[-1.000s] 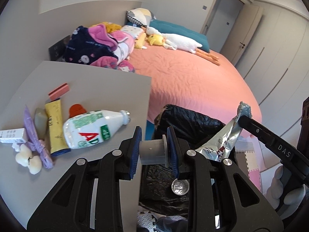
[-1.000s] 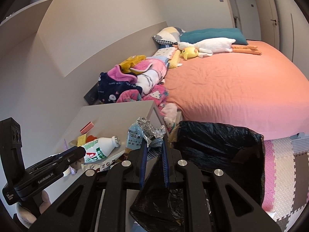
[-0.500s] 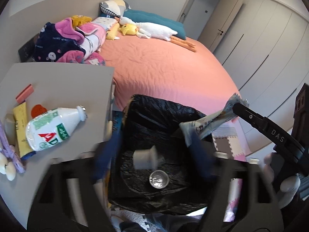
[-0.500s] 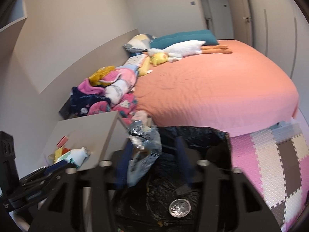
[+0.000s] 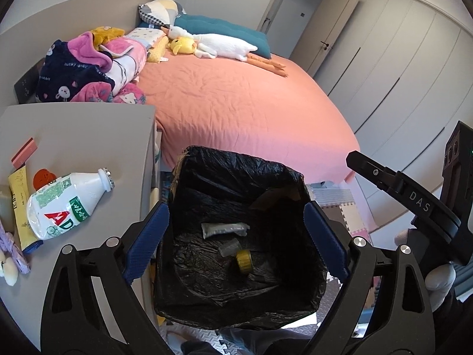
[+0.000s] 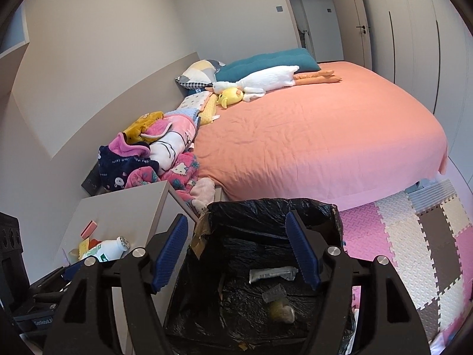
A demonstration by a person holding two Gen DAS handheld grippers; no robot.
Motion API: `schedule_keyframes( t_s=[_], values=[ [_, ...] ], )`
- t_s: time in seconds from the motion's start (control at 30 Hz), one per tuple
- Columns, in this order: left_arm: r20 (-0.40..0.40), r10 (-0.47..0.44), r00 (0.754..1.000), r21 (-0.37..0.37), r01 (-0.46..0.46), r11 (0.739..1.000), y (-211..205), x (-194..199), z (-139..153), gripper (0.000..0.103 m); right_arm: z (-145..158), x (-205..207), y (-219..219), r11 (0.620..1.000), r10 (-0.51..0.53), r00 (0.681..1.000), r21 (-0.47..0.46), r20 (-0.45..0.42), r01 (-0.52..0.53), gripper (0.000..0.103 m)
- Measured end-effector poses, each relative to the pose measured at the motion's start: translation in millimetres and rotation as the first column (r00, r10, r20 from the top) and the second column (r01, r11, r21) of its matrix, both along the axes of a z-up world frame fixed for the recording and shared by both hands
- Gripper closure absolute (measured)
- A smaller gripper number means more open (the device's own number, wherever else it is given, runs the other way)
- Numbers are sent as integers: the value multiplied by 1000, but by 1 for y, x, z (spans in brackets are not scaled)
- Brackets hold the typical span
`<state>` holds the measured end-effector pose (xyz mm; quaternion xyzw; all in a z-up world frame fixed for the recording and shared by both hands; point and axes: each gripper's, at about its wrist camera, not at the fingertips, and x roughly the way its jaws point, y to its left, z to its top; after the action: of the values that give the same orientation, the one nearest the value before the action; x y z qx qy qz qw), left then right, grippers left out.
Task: Collect trash
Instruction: 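Move both open grippers back toward the table items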
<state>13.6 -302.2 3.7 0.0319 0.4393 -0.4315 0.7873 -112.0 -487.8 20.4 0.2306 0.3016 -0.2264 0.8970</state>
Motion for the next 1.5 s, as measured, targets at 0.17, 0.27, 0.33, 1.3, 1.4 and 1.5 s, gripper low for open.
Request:
schedule_keyframes(
  t_s=[0.17, 0.27, 0.33, 1.3, 1.4, 1.5],
  values=[
    [2, 30, 1000, 2, -30, 1000, 10, 3, -1, 14, -1, 9, 10, 999, 42, 999, -3, -5, -42, 34],
    [2, 54, 999, 5, -54, 999, 18, 5, -2, 14, -2, 14, 17, 997, 72, 997, -5, -8, -72, 34],
    [0, 70, 998, 7, -70, 997, 24, 7, -3, 14, -3, 19, 23, 996, 93, 996, -11, -13, -93, 34],
    [28, 372, 928, 49, -373, 926, 134, 34, -8, 14, -14, 103, 114, 906, 421, 905, -18, -66, -422, 29],
    [22, 408, 913, 58, -409, 911, 145, 37, -10, 14, -16, 111, 123, 889, 454, 888, -23, -78, -456, 28],
    [19, 441, 897, 72, -442, 894, 155, 39, -13, 14, -19, 121, 134, 867, 493, 865, -26, -93, -497, 27]
  ],
)
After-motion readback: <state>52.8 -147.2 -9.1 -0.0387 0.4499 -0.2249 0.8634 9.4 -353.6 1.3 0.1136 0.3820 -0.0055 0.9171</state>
